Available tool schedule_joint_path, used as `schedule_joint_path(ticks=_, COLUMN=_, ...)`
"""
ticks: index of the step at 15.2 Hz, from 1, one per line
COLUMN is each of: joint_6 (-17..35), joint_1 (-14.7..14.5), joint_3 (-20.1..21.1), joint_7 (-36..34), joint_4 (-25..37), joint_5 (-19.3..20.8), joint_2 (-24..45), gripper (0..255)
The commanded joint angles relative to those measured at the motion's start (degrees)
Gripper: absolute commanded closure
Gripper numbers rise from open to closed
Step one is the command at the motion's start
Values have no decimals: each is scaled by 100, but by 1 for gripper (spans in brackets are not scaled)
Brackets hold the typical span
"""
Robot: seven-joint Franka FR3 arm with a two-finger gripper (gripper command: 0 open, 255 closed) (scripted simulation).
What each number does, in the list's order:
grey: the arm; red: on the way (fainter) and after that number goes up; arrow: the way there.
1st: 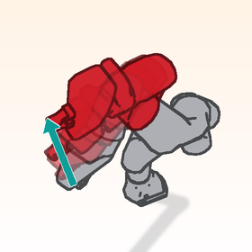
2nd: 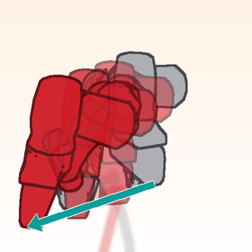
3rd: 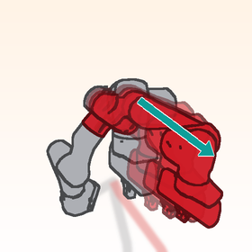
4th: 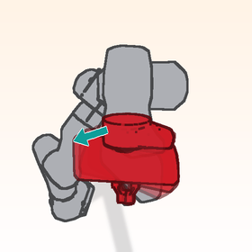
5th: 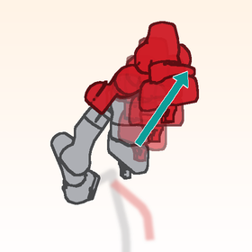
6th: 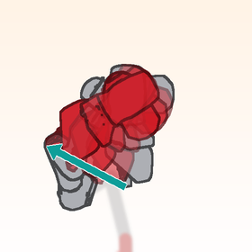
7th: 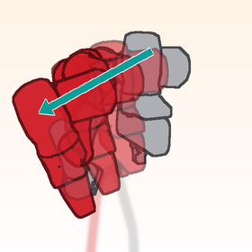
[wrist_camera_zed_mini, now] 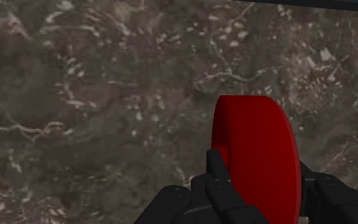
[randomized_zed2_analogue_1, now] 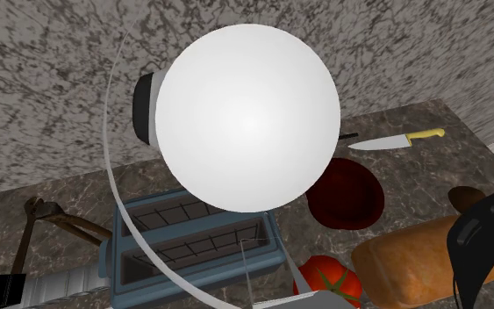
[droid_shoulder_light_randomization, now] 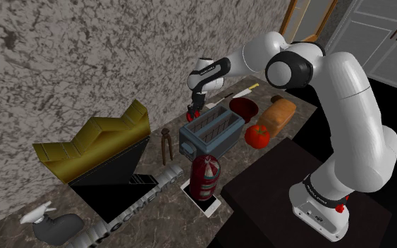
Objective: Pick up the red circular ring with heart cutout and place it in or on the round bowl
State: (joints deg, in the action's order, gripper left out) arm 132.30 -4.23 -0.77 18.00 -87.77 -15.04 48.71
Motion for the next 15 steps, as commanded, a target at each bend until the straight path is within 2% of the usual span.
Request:
schedule_joint_path(ticks=1, joint_6=-39, joint_1=-3, joint_3=-4, joint_7=-9, joint_4=-21, joint_5=5, joint_2=-58, gripper=255)
schedule_joint_path(ticks=15, joint_6=-652, joint_1=-32, joint_3=-69, joint_7=-156, joint_4=-156, joint_5=91, joint_2=-815, gripper=255)
